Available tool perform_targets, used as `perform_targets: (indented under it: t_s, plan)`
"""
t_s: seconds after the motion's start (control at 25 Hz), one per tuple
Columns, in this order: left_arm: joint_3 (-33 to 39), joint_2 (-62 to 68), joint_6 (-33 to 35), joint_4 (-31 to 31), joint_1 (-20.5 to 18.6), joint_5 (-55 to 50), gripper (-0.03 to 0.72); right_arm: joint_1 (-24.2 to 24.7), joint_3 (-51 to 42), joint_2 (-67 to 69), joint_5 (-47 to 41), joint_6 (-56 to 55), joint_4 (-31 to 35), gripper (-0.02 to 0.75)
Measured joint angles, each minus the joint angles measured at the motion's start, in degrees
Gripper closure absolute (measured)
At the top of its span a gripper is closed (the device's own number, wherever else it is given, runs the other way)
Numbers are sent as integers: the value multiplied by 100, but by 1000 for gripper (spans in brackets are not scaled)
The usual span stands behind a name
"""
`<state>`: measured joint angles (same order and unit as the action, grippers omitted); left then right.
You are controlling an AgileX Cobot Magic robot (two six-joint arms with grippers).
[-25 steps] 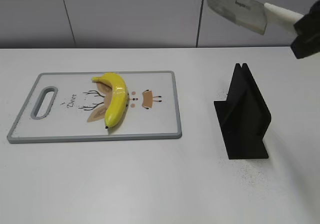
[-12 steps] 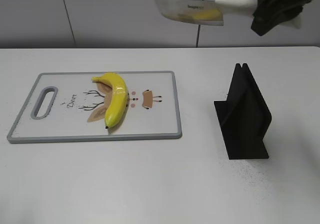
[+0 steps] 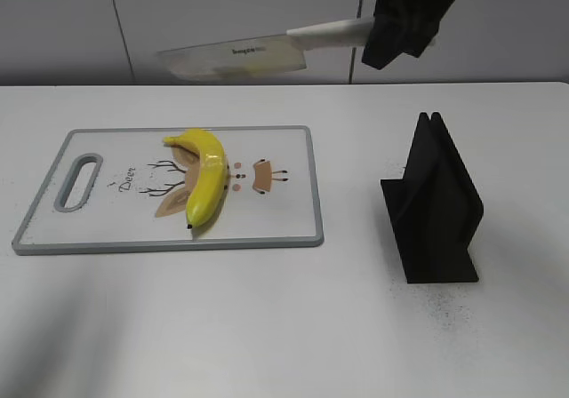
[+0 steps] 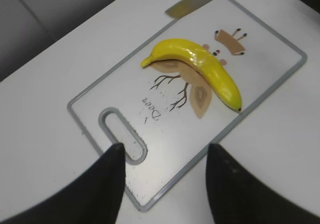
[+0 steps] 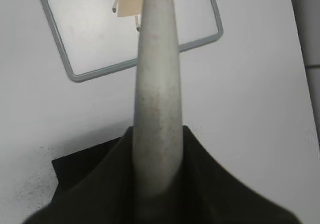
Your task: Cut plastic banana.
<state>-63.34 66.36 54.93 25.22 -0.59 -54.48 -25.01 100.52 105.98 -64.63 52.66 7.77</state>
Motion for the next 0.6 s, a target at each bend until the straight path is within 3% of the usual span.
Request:
perform_targets:
  t_s: [0.32, 0.6]
  plan:
    - [-1283, 1683, 2775, 1406, 7, -632, 180, 0, 331, 502, 11, 1102, 590, 573]
    - [-1596, 2433, 4109, 1726, 69, -875, 180, 0, 550, 890, 238, 1483, 1105, 574]
